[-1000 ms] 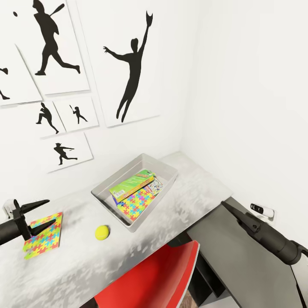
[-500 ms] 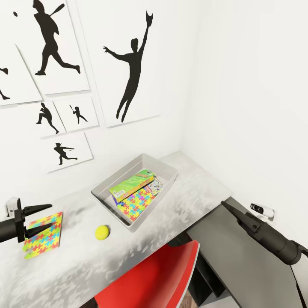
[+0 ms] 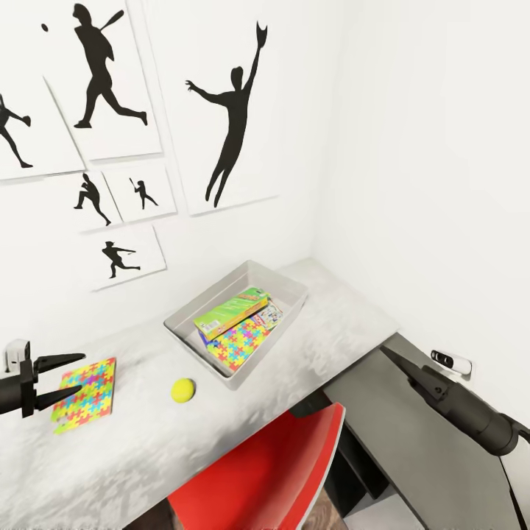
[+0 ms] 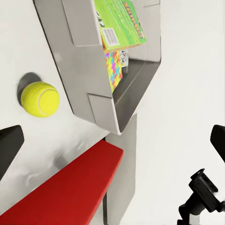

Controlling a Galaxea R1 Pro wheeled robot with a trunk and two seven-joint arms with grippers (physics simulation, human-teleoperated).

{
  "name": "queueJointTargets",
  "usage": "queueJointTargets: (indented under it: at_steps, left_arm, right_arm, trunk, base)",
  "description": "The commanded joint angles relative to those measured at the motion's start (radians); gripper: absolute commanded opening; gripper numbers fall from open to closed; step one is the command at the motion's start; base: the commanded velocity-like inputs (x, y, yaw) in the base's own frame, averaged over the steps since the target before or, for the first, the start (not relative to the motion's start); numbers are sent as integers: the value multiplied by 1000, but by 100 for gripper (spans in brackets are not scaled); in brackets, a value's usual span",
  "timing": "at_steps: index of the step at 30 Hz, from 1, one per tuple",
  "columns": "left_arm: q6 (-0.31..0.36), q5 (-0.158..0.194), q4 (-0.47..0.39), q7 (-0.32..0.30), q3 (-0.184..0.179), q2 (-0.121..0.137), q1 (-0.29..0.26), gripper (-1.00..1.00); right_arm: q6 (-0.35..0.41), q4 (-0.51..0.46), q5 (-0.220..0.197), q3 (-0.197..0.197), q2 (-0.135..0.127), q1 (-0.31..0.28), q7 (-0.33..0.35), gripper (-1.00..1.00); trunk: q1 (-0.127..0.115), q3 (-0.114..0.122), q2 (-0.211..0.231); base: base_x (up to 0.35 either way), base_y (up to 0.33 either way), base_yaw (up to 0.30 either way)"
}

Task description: Put all the toys in the child's room - the three board games (two on the bed and one on the table), the two jigsaw puzzles on the table, and the tennis ball on the table - inside the toy box on the table in the child's room.

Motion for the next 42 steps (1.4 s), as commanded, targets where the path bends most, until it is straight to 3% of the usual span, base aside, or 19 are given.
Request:
queueJointTargets:
  at_steps: [1, 5, 7, 8, 9, 10, 11, 12, 13, 14, 16, 18, 20, 23, 29, 42]
  left_arm:
    - [3, -11, 1, -18, 0, 0, -1, 100]
    - [3, -26, 1, -92, 0, 1, 3, 100]
    - [3, -73, 3, -156, 1, 1, 9, 100]
    - [3, -125, 5, -203, 1, 1, 12, 100]
    - [3, -156, 6, -229, 2, 1, 13, 100]
    - [3, -220, 7, -285, 2, 0, 14, 100]
    - [3, -253, 8, -316, 3, 0, 15, 100]
    - [3, -316, 10, -381, 6, 0, 16, 100]
    - [3, -346, 10, -416, 9, 0, 16, 100]
    - [3, -401, 11, -484, 20, 0, 16, 100]
    - [3, -455, 15, -548, 36, -1, 16, 100]
    - [3, -561, 34, -651, 68, -7, 17, 100]
    - [3, -631, 47, -708, 91, -11, 17, 100]
    - [1, -689, 57, -768, 121, -14, 17, 100]
    - [-24, -725, 77, -827, 143, -17, 18, 100]
    - [-62, -732, 91, -845, 147, -16, 18, 100]
  right_arm:
    - [7, 0, -4, 0, 0, -1, 0, 100]
    - [7, 1, -4, 0, 0, -1, 0, 100]
    - [7, 1, -4, -1, -1, -1, 0, 100]
    - [7, 1, -4, -1, -1, -1, 0, 100]
    - [7, 2, -4, -1, -1, -1, 0, 100]
    - [7, 2, -4, -1, -1, -1, 0, 100]
    - [7, 2, -4, -1, -1, -1, 0, 100]
    - [7, 2, -4, -2, -1, -1, 0, 100]
    - [7, 2, -4, -1, -1, -1, 0, 100]
    - [7, 3, -4, -1, -1, -1, 0, 100]
    - [7, 3, -4, -1, 0, -1, 0, 100]
    - [7, 2, -4, -1, 0, -1, 0, 100]
    - [7, 2, -4, 0, 0, -1, 0, 100]
    - [7, 1, -4, 0, 0, -1, 0, 100]
    - [6, 1, -4, 1, 0, -1, 0, 100]
    - [6, 1, -4, 0, 0, -1, 0, 100]
  trunk:
    - [1, -2, -2]
    - [1, -2, -2]
    - [1, -2, -2]
    - [1, -2, -2]
    - [1, -2, -2]
    - [1, -2, -2]
    - [1, -2, -2]
    - [1, -2, -2]
    - [1, -2, -2]
    - [1, -2, -2]
    - [1, -2, -2]
    - [1, -2, -2]
    - [1, -2, -2]
    - [1, -2, -2]
    - [1, 2, -2]
    - [1, 17, -2]
  base:
    - [-8, 4, 0]
    - [-4, 2, 0]
    - [-1, 1, 0]
    - [-25, 6, 0]
    - [-56, 18, 0]
    - [-128, 58, 0]
    - [-156, 77, 0]
    - [-189, 102, 0]
    - [-179, 100, 0]
    - [-123, 70, 0]
    - [-88, 50, 0]
    - [-41, 23, 0]
    - [-33, 12, 0]
    - [-99, 28, 7]
    - [-131, 39, 122]
    - [-65, 26, 202]
